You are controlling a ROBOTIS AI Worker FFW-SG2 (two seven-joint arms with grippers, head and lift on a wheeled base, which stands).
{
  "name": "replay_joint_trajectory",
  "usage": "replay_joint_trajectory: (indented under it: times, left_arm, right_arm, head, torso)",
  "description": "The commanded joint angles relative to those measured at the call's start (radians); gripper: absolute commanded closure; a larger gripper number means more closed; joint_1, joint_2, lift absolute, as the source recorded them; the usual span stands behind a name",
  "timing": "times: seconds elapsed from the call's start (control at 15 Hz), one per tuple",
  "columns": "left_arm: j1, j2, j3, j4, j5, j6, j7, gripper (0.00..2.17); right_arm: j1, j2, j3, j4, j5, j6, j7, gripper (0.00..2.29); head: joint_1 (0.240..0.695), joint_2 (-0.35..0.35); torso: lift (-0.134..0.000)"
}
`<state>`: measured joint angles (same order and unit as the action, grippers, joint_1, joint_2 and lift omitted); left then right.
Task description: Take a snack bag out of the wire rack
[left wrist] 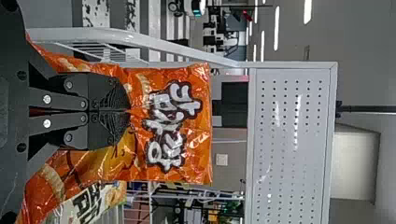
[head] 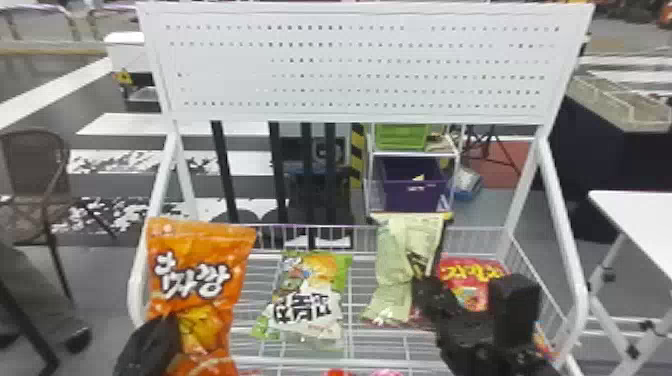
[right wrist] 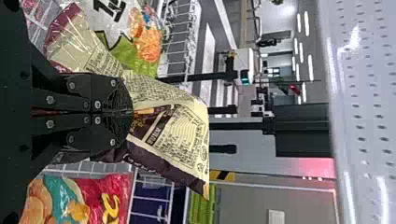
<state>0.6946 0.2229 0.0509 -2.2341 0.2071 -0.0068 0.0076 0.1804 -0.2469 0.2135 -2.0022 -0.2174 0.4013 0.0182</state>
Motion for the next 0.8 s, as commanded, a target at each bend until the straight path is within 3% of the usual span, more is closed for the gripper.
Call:
replay_joint_trajectory:
  times: [0.0,0.33,0.53,0.73]
  left_arm:
    - [0.003,0.000,-0.003,-0.006,0.000,0.000,-0.001,2.06]
    - [0.002,0.001,-0.020,-0.012,-0.006,-0.003,-0.001,2.06]
    - [0.006,0.003,-0.023,-0.018,-0.006,-0.003,-0.001,2.06]
    - [0.010,0.001,-0.025,-0.021,-0.009,-0.003,-0.001,2.06]
  right_arm:
    - [0.134,-0.015,-0.080,-0.153,0.001,-0.040,0.005,2.25]
    - [0.384,-0.002,-0.224,-0.303,-0.010,-0.230,0.040,2.25]
    - [0.488,0.040,-0.315,-0.320,-0.046,-0.377,0.081,2.25]
    - [0.580,0.098,-0.413,-0.372,-0.069,-0.423,0.118,2.25]
  head:
    - [0.499,0.000]
    - [0.499,0.000]
    - [0.499,0.000]
    - [0.499,0.000]
  torso:
    - [0.000]
    - [0.000]
    - [0.000]
    - [0.000]
